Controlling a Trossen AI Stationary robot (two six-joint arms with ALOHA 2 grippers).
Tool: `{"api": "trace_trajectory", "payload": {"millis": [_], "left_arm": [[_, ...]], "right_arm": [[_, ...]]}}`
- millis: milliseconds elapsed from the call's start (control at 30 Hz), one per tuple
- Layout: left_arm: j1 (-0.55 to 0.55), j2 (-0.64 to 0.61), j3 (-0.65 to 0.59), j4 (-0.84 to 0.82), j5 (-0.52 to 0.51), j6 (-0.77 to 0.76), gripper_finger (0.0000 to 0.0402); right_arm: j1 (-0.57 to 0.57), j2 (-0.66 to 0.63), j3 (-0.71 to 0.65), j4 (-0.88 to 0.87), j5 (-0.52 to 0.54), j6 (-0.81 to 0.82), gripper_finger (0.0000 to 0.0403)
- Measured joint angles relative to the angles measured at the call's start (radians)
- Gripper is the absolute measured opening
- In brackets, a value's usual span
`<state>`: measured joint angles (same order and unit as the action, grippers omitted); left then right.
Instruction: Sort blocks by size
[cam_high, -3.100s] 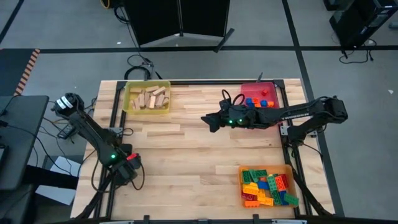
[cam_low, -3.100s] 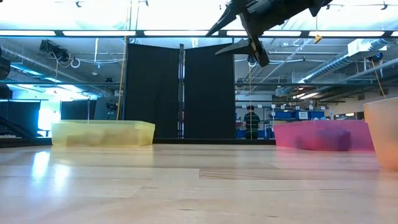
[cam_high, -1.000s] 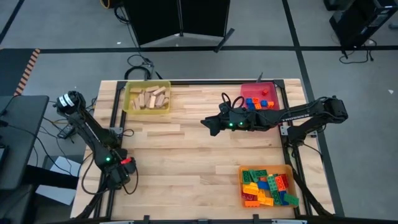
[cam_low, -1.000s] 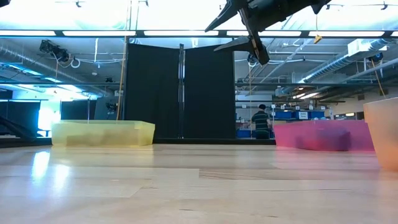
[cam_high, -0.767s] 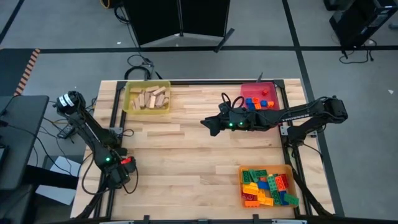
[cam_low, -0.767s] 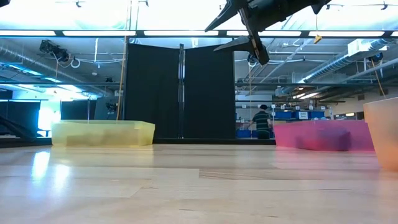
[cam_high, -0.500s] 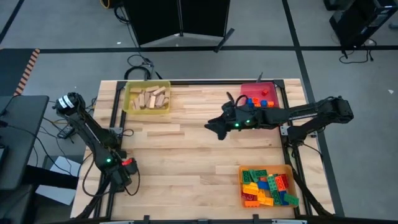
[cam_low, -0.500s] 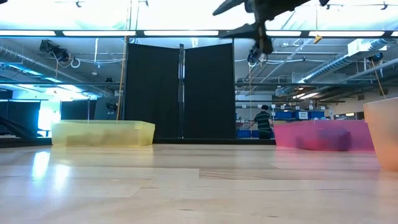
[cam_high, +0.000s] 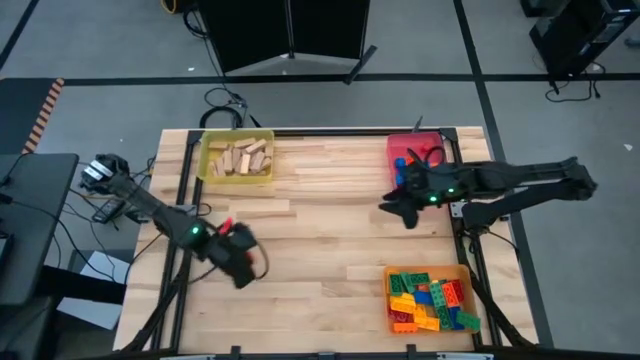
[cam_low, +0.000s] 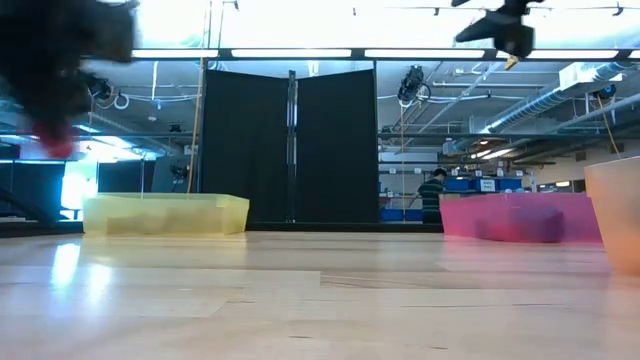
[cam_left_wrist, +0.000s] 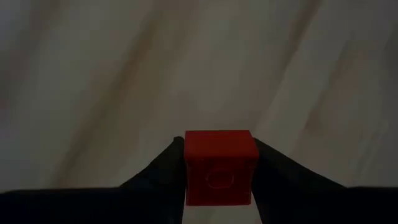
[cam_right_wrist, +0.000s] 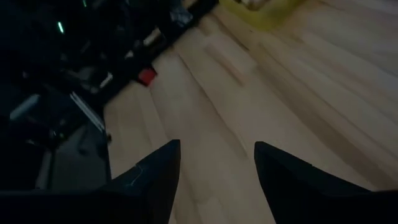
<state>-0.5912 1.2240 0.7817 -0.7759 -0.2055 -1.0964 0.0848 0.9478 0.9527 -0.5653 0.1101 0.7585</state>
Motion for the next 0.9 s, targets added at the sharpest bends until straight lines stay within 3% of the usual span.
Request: {"api": "trace_trajectory", "payload": {"millis": [200, 400, 600, 900], "left_arm": [[0.208, 0.012, 0.076, 0.305, -0.175, 0.303, 0.0146], [0.418, 0.119, 0.163, 0.585, -0.186, 0.503, 0.0147], [0.605, 0.354, 0.401, 0.621, -0.047, 0.632, 0.0147], [0.791, 0.783, 0.911, 0.627, 0.237, 0.907, 0.0147]], "right_arm": [[0.018, -0.115, 0.0, -0.143, 0.0, -0.032, 0.0218], [0.019, -0.187, 0.0, -0.239, 0.0, -0.056, 0.0216], [0.019, -0.215, 0.0, -0.284, 0.0, -0.056, 0.0217], [0.019, -0.215, -0.001, -0.306, 0.0, -0.062, 0.0217]]}}
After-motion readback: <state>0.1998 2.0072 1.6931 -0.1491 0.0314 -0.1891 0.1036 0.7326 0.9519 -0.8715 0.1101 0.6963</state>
